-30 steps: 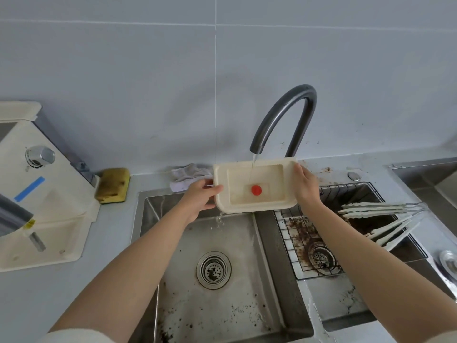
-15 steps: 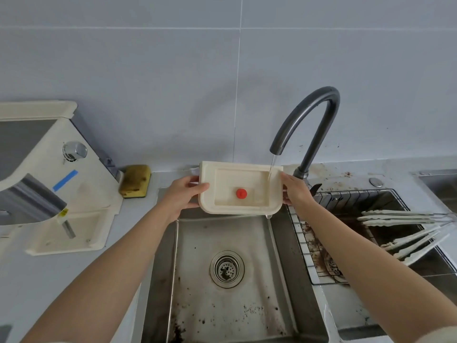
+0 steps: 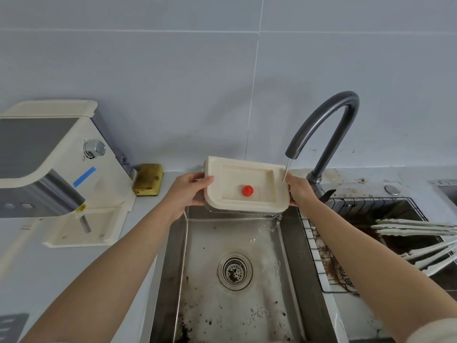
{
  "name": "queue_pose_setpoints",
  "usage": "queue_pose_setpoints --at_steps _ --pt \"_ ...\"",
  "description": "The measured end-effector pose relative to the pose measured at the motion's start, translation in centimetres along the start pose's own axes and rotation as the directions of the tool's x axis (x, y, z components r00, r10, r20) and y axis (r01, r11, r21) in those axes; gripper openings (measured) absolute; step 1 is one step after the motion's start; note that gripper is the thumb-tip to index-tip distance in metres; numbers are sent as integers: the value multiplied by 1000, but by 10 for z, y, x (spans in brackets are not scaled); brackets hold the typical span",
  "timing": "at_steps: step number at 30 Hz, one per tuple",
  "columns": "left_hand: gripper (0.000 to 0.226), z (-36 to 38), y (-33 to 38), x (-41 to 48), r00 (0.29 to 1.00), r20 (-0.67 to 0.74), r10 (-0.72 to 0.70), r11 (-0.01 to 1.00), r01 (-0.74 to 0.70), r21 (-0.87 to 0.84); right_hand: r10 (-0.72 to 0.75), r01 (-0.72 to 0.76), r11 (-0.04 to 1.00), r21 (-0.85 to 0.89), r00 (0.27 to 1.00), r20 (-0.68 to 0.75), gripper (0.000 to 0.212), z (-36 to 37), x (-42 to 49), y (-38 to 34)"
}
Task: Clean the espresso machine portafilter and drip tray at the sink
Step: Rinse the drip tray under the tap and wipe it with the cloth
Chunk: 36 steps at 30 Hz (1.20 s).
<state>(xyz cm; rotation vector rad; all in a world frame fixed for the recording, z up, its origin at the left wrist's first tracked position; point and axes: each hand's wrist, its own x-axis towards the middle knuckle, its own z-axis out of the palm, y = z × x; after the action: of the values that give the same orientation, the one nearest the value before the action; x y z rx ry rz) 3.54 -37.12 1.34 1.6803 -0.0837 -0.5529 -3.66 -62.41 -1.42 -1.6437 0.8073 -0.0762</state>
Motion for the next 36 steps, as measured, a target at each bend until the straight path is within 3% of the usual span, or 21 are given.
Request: queue_pose_setpoints --at_steps 8,14,19,23,28,32,36 --pt "37 6 2 1 1000 9 -4 1000 5 -30 -2 2 1000 9 1000 -26 43 -5 6 2" --pt "32 12 3 -1 998 27 -53 998 54 -20 69 -69 998 9 997 -18 33 -7 5 10" --pt "12 16 10 -3 994 92 -57 998 55 26 150 -150 987 51 989 6 29 -1 1 21" --pt "9 22 20 -6 995 87 -45 998 41 52 197 -204 974 101 977 77 34 3 -2 25" --pt "11 34 28 -11 989 126 -71 993 82 -87 320 -353 905 236 932 168 25 5 -8 32" --pt "21 48 35 -14 984 122 -128 971 149 -185 356 -406 890 207 903 239 22 6 -16 42" --pt "16 63 40 -16 981 116 -157 963 178 -201 393 -451 856 253 885 249 27 10 -21 52"
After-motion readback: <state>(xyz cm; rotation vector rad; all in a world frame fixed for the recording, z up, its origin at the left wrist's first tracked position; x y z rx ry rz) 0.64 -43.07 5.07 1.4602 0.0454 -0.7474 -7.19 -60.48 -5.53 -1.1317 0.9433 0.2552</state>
